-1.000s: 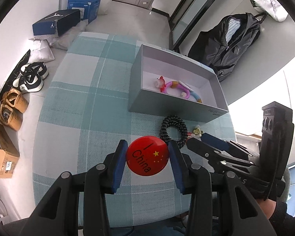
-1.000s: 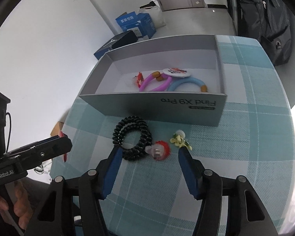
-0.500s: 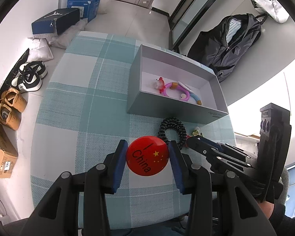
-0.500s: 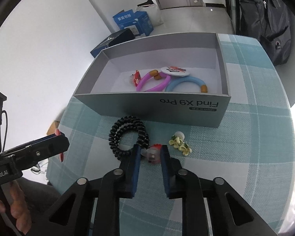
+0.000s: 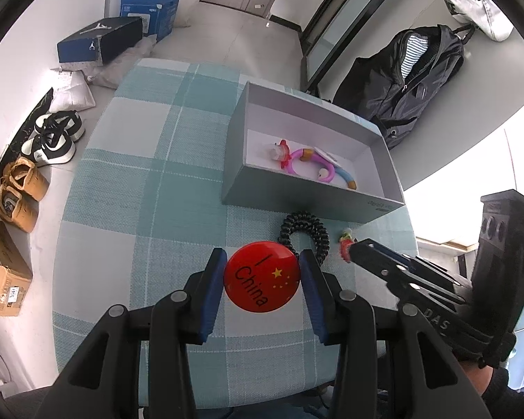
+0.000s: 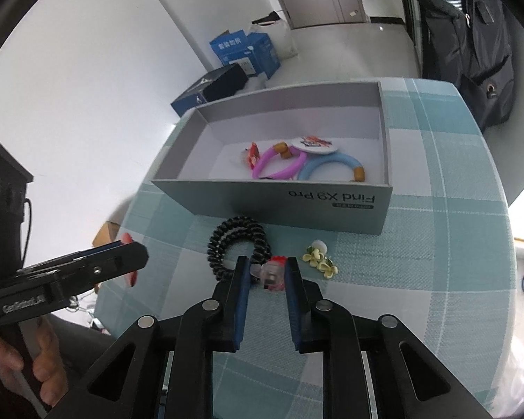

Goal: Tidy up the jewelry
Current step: 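Drop the red badge into the gray box while the right tool drops the charm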

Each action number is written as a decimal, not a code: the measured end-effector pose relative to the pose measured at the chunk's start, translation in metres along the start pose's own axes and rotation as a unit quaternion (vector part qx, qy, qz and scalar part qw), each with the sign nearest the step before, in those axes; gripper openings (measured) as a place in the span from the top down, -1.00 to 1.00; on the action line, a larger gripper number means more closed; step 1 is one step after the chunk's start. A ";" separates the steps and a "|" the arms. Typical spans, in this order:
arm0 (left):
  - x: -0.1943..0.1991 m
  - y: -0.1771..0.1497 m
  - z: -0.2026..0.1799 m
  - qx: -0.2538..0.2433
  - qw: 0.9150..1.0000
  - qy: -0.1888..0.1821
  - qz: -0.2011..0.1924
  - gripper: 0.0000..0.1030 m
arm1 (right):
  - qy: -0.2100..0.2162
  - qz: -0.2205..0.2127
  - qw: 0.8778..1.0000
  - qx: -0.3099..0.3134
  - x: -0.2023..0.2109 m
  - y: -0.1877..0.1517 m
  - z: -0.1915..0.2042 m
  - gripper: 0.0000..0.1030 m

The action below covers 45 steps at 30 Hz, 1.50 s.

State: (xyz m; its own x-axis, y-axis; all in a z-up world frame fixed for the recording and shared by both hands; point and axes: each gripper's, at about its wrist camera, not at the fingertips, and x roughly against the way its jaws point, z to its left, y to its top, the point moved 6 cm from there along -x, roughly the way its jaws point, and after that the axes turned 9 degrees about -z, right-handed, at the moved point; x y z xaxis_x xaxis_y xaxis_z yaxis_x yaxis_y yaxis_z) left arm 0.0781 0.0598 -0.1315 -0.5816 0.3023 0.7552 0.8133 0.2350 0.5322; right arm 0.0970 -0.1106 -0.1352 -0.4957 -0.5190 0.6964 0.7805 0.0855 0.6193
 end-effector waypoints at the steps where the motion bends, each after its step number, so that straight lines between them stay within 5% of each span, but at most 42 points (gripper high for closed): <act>1: 0.001 0.001 -0.001 -0.001 1.000 0.001 -0.003 0.28 | 0.003 -0.005 1.000 -0.002 0.006 0.000 -0.004 0.64; 22: 0.000 0.057 -0.048 -0.035 0.999 0.004 -0.031 0.28 | 0.048 -0.072 0.996 0.019 0.046 0.089 0.010 0.64; 31: -0.028 0.081 -0.061 -0.051 0.999 -0.009 -0.006 0.28 | 0.058 -0.054 0.996 0.050 0.023 0.126 0.007 0.64; 45: -0.075 0.084 -0.053 -0.038 0.998 -0.025 0.046 0.28 | 0.049 0.012 0.999 0.009 -0.025 0.114 -0.027 0.63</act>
State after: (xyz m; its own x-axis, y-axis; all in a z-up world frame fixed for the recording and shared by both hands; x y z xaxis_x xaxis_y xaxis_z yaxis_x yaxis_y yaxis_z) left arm 0.1904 0.0078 -0.1230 -0.5027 0.3654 0.7834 0.8612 0.1331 0.4905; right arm 0.2083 -0.1110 -0.0918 -0.4357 -0.5976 0.6731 0.7848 0.1140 0.6092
